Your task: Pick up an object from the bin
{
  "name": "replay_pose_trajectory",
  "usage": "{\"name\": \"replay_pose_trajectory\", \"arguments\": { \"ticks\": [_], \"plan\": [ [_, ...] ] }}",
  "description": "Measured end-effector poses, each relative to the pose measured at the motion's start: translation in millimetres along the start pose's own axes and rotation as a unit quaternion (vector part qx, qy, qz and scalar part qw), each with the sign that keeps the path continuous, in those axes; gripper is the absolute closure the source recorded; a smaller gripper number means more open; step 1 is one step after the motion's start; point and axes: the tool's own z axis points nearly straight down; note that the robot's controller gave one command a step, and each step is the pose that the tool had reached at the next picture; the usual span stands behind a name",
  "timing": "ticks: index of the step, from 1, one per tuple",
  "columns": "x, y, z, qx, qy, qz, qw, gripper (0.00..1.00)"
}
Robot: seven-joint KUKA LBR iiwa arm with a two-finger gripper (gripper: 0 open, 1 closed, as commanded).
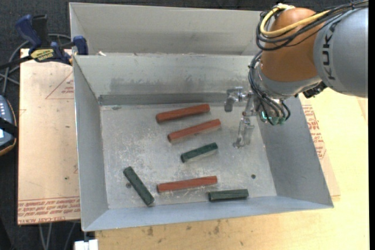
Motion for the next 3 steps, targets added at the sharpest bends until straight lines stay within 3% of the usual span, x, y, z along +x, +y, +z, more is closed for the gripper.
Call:
{"name": "replay_pose_trajectory", "arguments": {
  "ticks": [1,2,3],
  "plan": [
    [-0.6,35,93,0.0,-0.0029,-0.054,0.9985,0.0],
    [-3.0,34,87,0.0,-0.0055,-0.054,0.9985,1.0],
    [-52.4,20,-78,0.002,-0.0093,-0.169,0.9855,1.0]
  ]
}}
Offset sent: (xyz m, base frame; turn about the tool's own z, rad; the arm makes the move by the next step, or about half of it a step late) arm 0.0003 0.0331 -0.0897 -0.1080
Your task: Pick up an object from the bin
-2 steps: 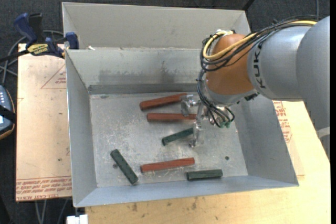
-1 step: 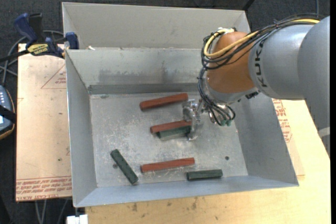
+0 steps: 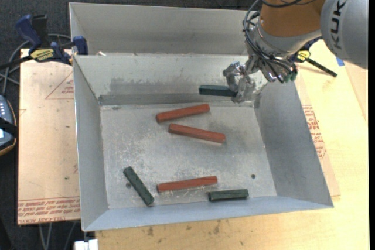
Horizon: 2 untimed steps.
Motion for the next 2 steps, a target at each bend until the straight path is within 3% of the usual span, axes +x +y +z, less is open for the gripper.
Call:
{"name": "replay_pose_trajectory", "arguments": {
  "ticks": [1,2],
  "plan": [
    [-3.9,16,66,-0.004,0.0075,-0.034,0.9994,1.0],
    [-8.5,14,-121,0.0,-0.0005,-0.026,0.9997,1.0]
  ]
}}
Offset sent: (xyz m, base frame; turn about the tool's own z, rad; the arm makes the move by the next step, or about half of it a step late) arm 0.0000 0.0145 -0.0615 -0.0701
